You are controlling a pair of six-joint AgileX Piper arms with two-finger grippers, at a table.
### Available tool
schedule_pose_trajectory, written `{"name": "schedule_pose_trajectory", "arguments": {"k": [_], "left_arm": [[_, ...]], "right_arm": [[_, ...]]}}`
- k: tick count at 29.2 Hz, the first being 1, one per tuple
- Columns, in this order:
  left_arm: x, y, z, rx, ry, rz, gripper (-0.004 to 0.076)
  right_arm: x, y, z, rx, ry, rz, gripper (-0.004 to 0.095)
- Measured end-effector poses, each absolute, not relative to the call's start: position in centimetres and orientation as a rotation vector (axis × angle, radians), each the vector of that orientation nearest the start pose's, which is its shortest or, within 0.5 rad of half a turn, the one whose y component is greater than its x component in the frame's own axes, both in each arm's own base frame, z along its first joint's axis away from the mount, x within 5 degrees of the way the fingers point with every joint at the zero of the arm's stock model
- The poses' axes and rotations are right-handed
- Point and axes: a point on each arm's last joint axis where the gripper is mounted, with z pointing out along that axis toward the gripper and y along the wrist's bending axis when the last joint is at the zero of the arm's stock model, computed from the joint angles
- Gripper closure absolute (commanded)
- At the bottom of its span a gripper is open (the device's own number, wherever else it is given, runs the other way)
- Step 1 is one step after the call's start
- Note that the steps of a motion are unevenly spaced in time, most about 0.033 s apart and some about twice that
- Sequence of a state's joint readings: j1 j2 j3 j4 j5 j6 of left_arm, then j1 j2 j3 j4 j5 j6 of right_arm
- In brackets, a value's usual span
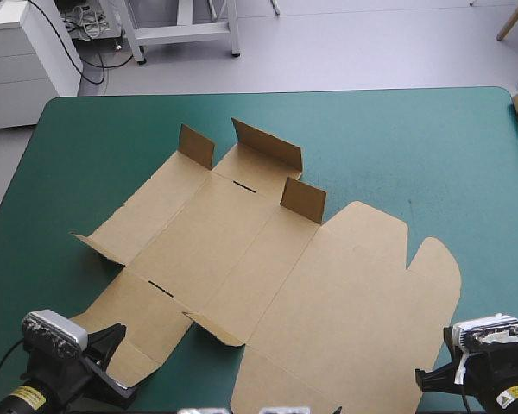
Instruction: Fold the box
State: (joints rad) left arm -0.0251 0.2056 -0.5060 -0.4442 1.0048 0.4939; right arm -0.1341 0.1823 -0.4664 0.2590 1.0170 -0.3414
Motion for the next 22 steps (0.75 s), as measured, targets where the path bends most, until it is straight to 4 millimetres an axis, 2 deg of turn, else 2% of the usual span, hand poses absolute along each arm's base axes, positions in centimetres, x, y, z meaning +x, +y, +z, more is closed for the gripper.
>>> {"name": "schedule_pose_trajectory", "arguments": {"k": [15, 19, 22], "left_arm": [[2.6, -3.4, 28.8, 0.493, 2.047, -0.278, 0.0731], [2.6, -3.4, 28.8, 0.493, 2.047, -0.278, 0.0731], [2.6, -3.4, 28.8, 0.493, 2.047, -0.279, 0.0731]], "right_arm": [[3.0, 1.6, 27.1, -0.193, 2.18, 0.054, 0.0924], [3.7, 1.5, 27.2, -0.185, 2.222, 0.067, 0.0924], [4.7, 1.4, 28.0, -0.178, 2.246, 0.074, 0.0924]]}}
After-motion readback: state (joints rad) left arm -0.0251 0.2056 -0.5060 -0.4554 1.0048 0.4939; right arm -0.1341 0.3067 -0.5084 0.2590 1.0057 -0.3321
